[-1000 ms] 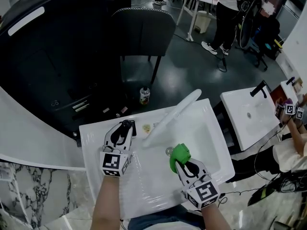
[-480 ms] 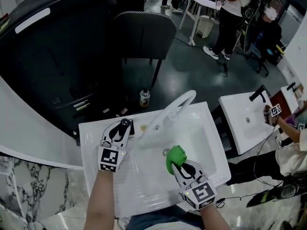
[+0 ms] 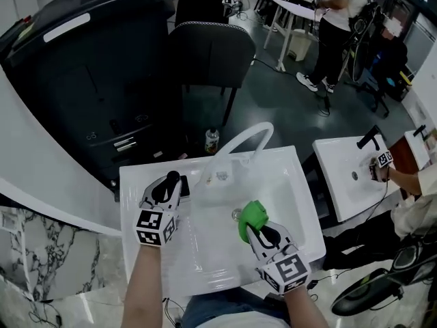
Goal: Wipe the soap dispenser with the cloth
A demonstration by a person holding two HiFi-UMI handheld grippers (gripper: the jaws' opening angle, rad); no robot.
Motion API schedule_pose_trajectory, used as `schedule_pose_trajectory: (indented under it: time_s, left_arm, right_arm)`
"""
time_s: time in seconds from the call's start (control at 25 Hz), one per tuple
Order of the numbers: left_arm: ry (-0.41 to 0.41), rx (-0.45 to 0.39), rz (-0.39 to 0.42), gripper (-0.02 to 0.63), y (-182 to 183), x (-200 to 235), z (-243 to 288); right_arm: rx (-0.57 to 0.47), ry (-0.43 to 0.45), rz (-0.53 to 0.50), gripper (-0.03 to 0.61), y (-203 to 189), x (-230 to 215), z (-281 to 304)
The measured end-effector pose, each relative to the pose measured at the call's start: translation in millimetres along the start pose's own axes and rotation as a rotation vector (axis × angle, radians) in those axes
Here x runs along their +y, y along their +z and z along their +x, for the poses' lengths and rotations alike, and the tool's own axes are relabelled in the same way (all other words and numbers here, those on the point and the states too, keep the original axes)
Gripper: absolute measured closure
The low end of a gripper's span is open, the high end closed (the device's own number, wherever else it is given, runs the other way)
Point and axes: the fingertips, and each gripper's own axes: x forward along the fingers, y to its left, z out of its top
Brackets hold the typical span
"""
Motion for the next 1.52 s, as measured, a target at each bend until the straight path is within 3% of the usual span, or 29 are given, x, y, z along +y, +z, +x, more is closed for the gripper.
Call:
schedule_pose_trajectory:
  time_s: [0.44,0.76,1.0,1.16,1.28,1.52]
  left_arm:
    - [0.066,0.040,-0.184,0.520,20.0,-28.5,-67.4]
    - [0.097,0.057,-0.355,0.520,21.0,-46.8,-82.1]
    - [0.101,0.138,-0.537,0.520,16.2,-63.4,-83.0]
    - [0.133,0.198,-0.556,0.520,15.1,-74.3,-83.1]
    - [0.172,0.212,-0.581,0.520,13.9,-76.1,-84.7]
    - [0.188,0.200,-0.734,0.520,12.2,-76.4,-92.2]
  right_arm:
    - [-0.095,0.057,0.037,0.531,28.0,6.6,-4.2]
    - [-0.121,0.130,-0.006,0.531,36.3,29.3,-2.8]
    - [-0.115,0.188,-0.020,0.531,35.5,47.9,1.9]
    - [-0.102,0.258,-0.061,0.531,34.0,69.6,4.4]
    - [-0.090,0.303,-0.081,0.531,31.8,82.3,8.2]
    - [-0.044,0.337,-0.091,0.531,22.2,93.8,23.0]
